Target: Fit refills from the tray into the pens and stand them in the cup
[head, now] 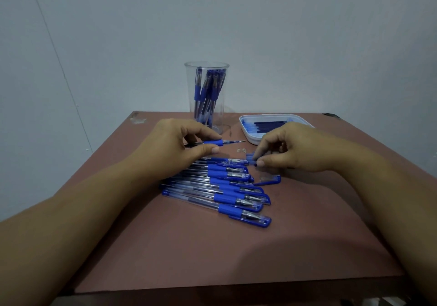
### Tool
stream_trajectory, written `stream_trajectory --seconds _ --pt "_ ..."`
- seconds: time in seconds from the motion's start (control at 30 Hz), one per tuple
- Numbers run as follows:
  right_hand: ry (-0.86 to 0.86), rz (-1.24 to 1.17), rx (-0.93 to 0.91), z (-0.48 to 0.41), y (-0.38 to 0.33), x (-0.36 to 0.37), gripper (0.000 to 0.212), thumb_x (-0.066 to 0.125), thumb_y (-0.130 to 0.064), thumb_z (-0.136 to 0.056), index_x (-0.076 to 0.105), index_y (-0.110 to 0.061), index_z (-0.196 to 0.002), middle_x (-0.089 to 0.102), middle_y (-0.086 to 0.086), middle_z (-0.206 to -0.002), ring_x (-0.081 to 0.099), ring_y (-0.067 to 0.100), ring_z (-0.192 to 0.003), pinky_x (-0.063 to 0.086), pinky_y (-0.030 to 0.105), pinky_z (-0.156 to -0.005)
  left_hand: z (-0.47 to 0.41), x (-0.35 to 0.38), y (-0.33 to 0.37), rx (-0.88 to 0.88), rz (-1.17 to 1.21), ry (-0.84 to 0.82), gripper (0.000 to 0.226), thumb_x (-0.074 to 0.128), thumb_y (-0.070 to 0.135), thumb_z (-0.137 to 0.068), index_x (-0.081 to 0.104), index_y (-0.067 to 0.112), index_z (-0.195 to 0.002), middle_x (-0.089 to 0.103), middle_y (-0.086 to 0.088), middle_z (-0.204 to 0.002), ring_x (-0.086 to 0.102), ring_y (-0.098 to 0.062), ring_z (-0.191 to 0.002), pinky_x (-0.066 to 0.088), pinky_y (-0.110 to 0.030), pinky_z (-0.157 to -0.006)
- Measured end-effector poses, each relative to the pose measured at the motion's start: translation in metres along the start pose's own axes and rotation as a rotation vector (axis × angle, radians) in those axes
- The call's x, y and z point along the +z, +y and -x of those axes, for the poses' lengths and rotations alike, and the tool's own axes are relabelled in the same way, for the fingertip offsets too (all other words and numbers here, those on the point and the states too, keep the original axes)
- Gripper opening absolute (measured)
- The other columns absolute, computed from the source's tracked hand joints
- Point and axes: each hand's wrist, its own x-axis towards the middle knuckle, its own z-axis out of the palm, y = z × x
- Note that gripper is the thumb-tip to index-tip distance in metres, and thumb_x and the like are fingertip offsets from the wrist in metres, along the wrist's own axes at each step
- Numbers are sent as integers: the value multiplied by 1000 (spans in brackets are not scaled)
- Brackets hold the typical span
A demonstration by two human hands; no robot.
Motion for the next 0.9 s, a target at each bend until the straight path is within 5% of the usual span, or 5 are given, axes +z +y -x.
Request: stream_trajectory --seconds 0.23,0.9 --pt "288 -336 -129 1 -7 1 12 73 -9 -84 69 -20 -84 68 -11 -70 58 0 -66 44 11 -62 -1 -1 0 2 -15 23 19 76 34 -78 69 45 -90 69 19 -77 61 -8 -75 42 -7 -64" --pt "316 -314 -178 -4 -13 13 14 74 -6 -82 70 -20 -85 67 -6 -74 57 0 -66 46 12 -63 -2 2 2 35 -7 43 18 71 43 -74 70 44 -92 67 25 -78 60 -6 -77 42 -7 -64"
